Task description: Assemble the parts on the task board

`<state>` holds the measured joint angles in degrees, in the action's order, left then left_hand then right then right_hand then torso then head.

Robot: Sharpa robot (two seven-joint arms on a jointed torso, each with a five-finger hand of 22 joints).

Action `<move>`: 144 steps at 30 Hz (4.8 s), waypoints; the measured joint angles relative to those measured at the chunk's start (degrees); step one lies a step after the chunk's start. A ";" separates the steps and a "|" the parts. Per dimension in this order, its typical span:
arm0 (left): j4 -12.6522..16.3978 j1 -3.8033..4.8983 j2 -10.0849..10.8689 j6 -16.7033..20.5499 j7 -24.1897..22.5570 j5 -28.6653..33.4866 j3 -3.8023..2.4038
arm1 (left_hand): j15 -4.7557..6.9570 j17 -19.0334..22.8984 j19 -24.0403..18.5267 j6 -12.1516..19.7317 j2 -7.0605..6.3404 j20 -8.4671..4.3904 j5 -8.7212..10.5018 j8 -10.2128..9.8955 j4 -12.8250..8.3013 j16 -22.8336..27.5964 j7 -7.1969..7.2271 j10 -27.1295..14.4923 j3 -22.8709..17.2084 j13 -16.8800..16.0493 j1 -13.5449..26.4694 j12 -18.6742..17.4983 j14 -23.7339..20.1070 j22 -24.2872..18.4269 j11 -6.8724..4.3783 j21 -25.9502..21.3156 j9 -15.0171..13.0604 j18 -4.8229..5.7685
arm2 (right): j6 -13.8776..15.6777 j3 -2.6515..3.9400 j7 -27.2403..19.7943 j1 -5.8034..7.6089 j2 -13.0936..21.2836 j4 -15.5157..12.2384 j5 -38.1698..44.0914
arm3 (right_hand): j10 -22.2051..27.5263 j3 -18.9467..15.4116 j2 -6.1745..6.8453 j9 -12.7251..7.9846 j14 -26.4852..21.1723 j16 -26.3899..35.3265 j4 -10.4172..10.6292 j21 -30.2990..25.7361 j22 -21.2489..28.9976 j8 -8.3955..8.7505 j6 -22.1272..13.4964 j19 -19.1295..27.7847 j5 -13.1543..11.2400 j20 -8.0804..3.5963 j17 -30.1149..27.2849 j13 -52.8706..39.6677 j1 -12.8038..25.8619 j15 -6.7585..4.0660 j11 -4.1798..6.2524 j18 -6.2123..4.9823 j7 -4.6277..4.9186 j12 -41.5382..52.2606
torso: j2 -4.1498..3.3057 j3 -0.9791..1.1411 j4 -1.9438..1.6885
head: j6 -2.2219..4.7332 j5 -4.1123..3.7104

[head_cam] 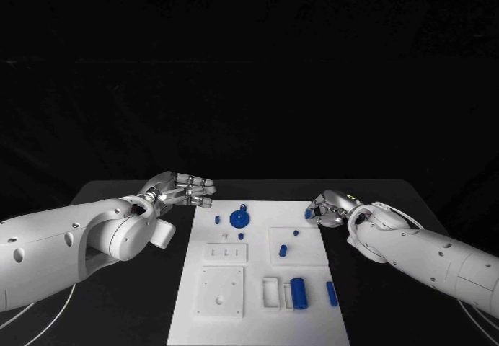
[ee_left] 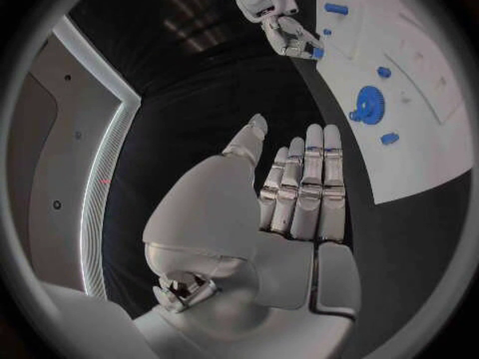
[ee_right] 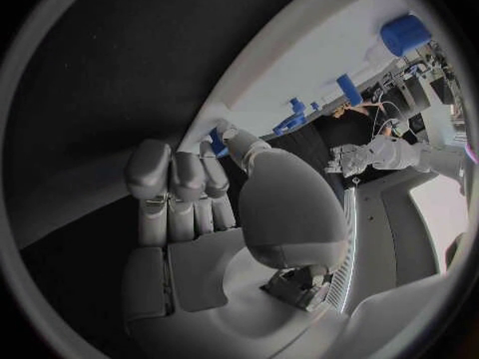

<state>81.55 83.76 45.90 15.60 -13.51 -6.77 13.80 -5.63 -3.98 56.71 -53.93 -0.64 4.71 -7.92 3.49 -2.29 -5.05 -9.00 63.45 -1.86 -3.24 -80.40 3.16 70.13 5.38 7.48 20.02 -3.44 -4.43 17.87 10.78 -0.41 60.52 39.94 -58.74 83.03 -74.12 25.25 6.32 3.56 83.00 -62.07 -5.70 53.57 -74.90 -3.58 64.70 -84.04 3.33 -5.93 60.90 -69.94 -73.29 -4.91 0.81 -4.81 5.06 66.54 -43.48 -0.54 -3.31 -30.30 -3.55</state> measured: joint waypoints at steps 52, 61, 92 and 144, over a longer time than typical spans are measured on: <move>0.11 0.00 0.17 -0.33 0.43 -0.26 0.00 | 0.00 0.00 0.00 1.28 0.00 0.00 0.00 0.00 -0.16 0.00 -0.17 -0.60 0.16 -0.03 0.00 0.00 0.00 -0.01 0.20 0.00 0.00 0.00 | 0.76 0.01 0.51 -0.01 -1.59 0.75 -0.47 | 1.04 -8.12 0.49 0.01 -0.41 0.46 1.91 -0.61 0.00 0.00 -1.62 0.00 4.79 0.82 -0.60 1.69 -0.84 0.82 -0.80 0.12 0.24 -0.68 | -0.08 0.03 -0.03 | 0.03 -0.30; 0.15 0.00 0.20 -0.34 0.50 -0.30 0.00 | 0.00 0.00 0.00 -0.06 0.30 0.00 0.00 0.00 -0.16 0.00 -0.04 -0.60 0.16 -0.03 -0.30 0.00 0.00 -0.01 0.20 0.00 0.00 0.00 | 1.93 0.01 0.55 -0.01 -1.66 0.82 -0.46 | 0.93 -0.13 -1.24 0.00 -0.20 0.46 0.00 -0.61 0.00 0.32 3.20 0.11 -0.23 0.29 -0.48 1.38 -0.29 0.20 0.14 0.09 -0.72 -0.68 | -0.08 0.07 0.00 | 0.03 -0.29; -2.91 1.41 -5.48 -1.11 13.11 -4.08 -0.15 | 7.03 -8.76 4.69 -9.37 -0.39 -7.41 4.12 0.00 8.41 -27.53 3.68 19.35 2.71 -0.32 6.15 0.17 7.38 11.04 -6.37 17.37 -0.17 1.81 | 3.73 -0.02 6.53 2.57 -2.67 -10.31 2.53 | 0.81 -0.19 -2.36 0.14 -0.20 0.46 -2.52 -0.60 0.00 0.10 3.32 0.00 -0.24 0.00 0.04 1.12 0.23 0.20 0.41 0.08 -0.72 -0.67 | 1.30 -0.12 0.83 | 0.80 1.53; -7.51 2.02 -14.94 -2.27 33.52 -17.06 -0.17 | 7.96 -9.21 1.94 -7.69 -5.31 -8.49 4.78 0.00 15.70 -39.54 3.38 18.62 -0.40 -0.53 10.97 0.99 5.70 18.69 -5.95 25.01 -0.15 1.81 | 1.14 -1.01 16.07 3.58 -9.41 -18.09 8.10 | 0.52 0.46 -0.93 0.12 0.02 0.67 -1.25 -0.60 0.00 0.11 3.73 0.00 1.12 0.00 0.07 1.02 0.97 0.01 0.54 0.03 -0.78 -0.67 | 3.02 -0.36 1.26 | 0.35 3.18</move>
<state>74.04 85.77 30.95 13.32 20.01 -23.83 13.63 2.33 -13.19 58.65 -61.62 -5.95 -3.79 -3.13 3.49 13.41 -44.59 -5.62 82.06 -2.27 -3.77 -69.43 4.15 75.83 24.08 1.54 45.03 -3.59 -2.62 19.01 9.76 15.66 64.10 30.53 -76.83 91.13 -73.60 25.71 5.39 3.68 83.02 -61.41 -6.95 52.97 -74.90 -3.47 68.43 -84.04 4.45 -5.93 60.97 -68.91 -72.32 -4.90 1.36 -4.79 4.28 65.86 -40.47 -0.90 -2.04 -29.95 -0.37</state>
